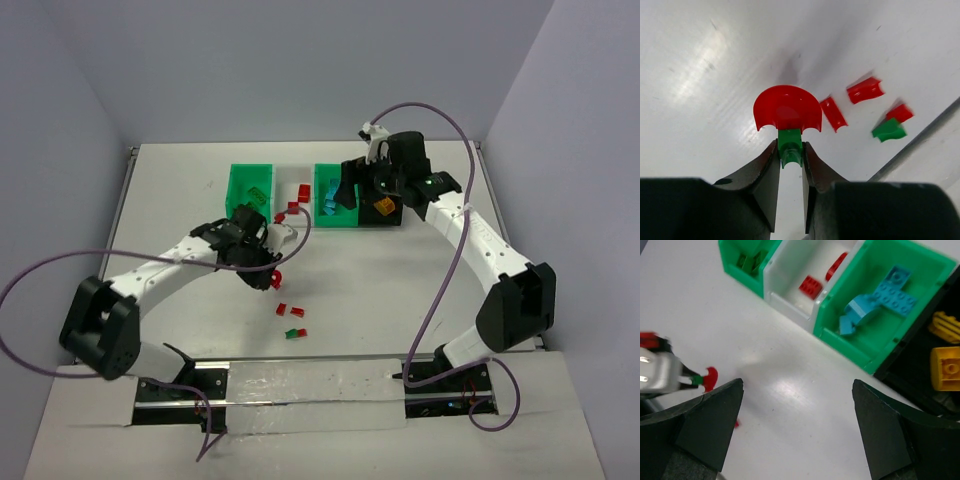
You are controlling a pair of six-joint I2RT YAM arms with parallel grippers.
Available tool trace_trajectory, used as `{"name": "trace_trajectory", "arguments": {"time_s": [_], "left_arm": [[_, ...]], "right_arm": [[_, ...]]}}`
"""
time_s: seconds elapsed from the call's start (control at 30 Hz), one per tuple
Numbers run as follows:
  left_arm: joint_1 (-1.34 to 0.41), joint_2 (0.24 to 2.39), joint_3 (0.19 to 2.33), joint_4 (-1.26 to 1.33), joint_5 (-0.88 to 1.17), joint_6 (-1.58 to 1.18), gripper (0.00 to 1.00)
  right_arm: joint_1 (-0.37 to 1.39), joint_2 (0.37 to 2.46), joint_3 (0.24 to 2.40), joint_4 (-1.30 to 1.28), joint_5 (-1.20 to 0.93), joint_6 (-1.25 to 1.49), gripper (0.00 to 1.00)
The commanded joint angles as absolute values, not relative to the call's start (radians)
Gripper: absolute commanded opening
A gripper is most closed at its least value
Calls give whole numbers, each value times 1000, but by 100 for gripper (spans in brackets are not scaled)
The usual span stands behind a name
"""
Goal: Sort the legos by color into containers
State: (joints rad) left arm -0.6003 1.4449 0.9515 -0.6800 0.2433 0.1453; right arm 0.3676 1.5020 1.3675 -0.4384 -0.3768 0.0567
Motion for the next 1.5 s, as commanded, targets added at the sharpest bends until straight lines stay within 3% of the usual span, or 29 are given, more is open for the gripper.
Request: {"name": "trace_trajectory", "arguments": {"time_s": [0.0,0.13,0.33,0.8,1.47], "left_arm": [[-597,1278,1014,-564,302,170,6],[-598,1253,1028,-535,285,167,2],[-601,1272,1069,-532,272,170,0],[-616,1270,1086,-529,257,184,0],[-640,1295,1108,-528,239,195,0]], "right_arm": [[368,1471,1298,-382,-587,141,95],[396,1493,1260,-316,-800,219,88],[463,1549,1273,-238,-903,334,77],[551,1753,1362,-235,-930,431,60],[600,1835,1433,-302,-905,390,42]]}}
